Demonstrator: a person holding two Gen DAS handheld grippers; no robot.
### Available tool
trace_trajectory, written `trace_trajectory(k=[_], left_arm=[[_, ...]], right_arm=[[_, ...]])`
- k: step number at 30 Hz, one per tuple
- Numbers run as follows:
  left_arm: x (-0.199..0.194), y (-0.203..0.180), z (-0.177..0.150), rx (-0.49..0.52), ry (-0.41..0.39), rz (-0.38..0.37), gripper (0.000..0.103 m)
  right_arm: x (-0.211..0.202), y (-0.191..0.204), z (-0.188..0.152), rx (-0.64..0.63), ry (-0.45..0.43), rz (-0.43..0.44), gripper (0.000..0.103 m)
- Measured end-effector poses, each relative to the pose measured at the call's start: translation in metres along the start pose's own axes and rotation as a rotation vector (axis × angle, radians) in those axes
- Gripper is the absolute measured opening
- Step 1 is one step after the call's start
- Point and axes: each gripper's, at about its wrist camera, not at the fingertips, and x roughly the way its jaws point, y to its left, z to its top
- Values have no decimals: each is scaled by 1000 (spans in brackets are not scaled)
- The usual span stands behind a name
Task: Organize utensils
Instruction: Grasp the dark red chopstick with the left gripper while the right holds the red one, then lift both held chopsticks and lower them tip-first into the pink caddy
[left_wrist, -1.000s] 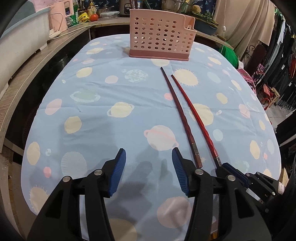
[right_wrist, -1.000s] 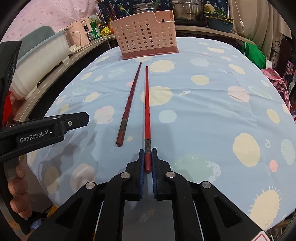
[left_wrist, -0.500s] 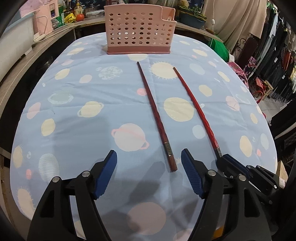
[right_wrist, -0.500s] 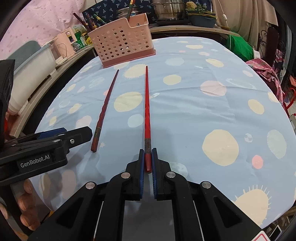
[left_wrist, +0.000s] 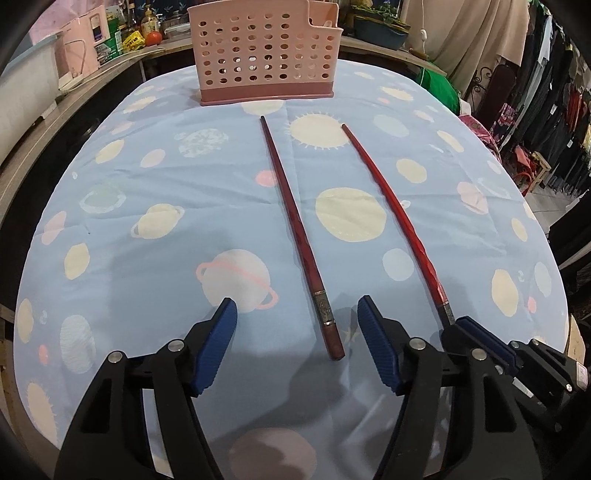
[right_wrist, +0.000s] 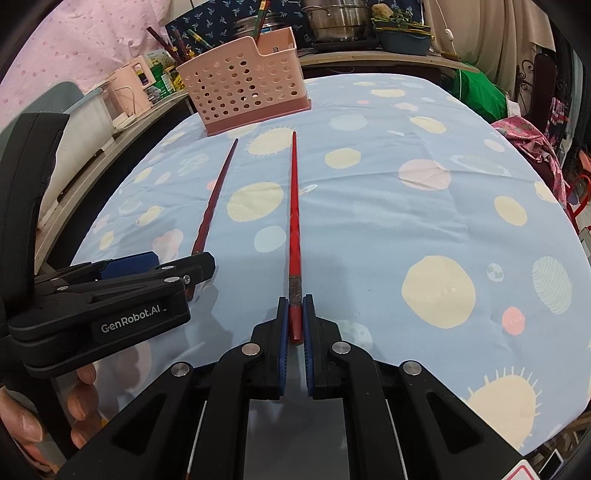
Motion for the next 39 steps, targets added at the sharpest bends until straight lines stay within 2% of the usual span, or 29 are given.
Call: trace_trajectory(k=[3,5,7,11,12,19,29,39], left_arm=[[-1,-1,-1,13,-3,17,57],[-2,-1,-3,22,-5,25,49],[-4,0,-4,30,-6,25,36],[-7,2,-7,42,-3,13,18],[-7,3,-8,42,0,9,10],[-13,15,-12,2,24,-32,7],[-43,35,-18,-38,-4,-52,7],[-92,50,0,-63,-102,-50,7]], right_arm=[[0,0,0,-2,0,-2,7],[-1,1,-1,-3,-1,-4,7],[-1,1,-1,-2,-1,-4,7],[-1,0,-1,-3,-1,-3,7],[-1,0,-1,-3,-1,-3,7],[-4,2,-3,0,5,3,7],[-18,10,-2,-6,-13,23,7],[-66,22,27,-11,-128,72,7]])
